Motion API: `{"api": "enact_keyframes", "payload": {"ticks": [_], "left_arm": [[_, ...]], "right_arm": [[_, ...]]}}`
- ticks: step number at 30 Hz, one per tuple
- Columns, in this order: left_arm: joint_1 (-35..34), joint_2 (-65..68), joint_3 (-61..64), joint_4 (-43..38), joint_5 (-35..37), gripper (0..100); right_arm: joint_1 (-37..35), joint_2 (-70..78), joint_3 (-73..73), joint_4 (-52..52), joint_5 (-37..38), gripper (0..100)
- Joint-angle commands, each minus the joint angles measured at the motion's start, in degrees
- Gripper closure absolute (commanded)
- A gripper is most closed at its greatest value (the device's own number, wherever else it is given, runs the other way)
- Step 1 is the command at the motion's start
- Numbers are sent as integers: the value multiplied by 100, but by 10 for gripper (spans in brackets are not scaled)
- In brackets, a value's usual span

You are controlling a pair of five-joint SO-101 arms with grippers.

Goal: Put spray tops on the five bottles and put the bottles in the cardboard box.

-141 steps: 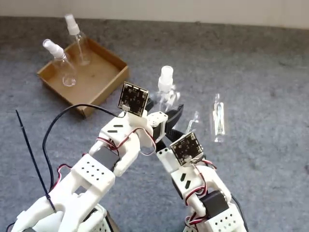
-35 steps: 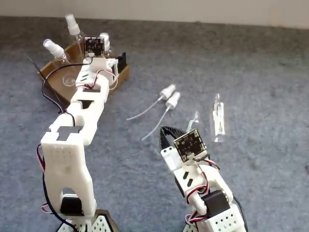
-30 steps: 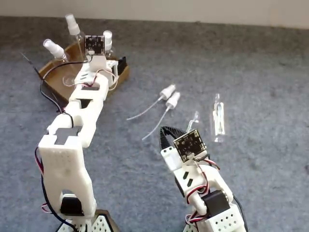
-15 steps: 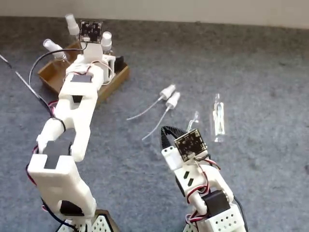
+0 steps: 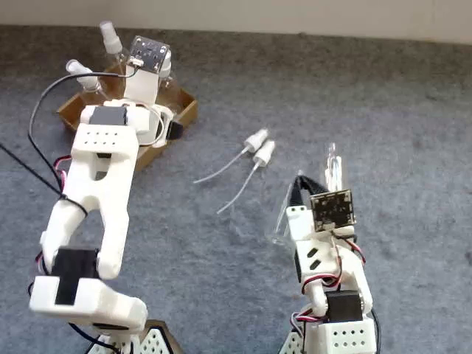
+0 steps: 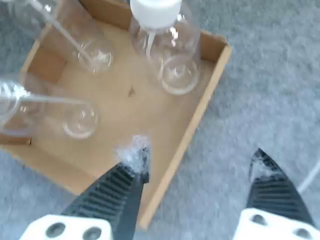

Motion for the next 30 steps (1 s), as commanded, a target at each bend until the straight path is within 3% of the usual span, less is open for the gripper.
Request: {"api": "enact_keyframes", "payload": {"ticks": [1,6,10,13,23,30], "left_arm": [[541,-901,-57,1240,-53,726],[1622,-1209,-101,2189,-35,726],[2475,-1209,-110,2347,53,726],[2897,-1209,-180,2347,545,726],[3864,-1095,-418,2312,686,726],[4013,690,-1692,2365,686,726]], "right_arm": [[338,-101,734,-189,18,994],[338,-101,734,-189,18,994],[593,-101,743,-189,18,994],[936,-101,743,-215,18,994],[2651,-84,743,-637,18,994],[3266,-92,752,-110,18,994]]}}
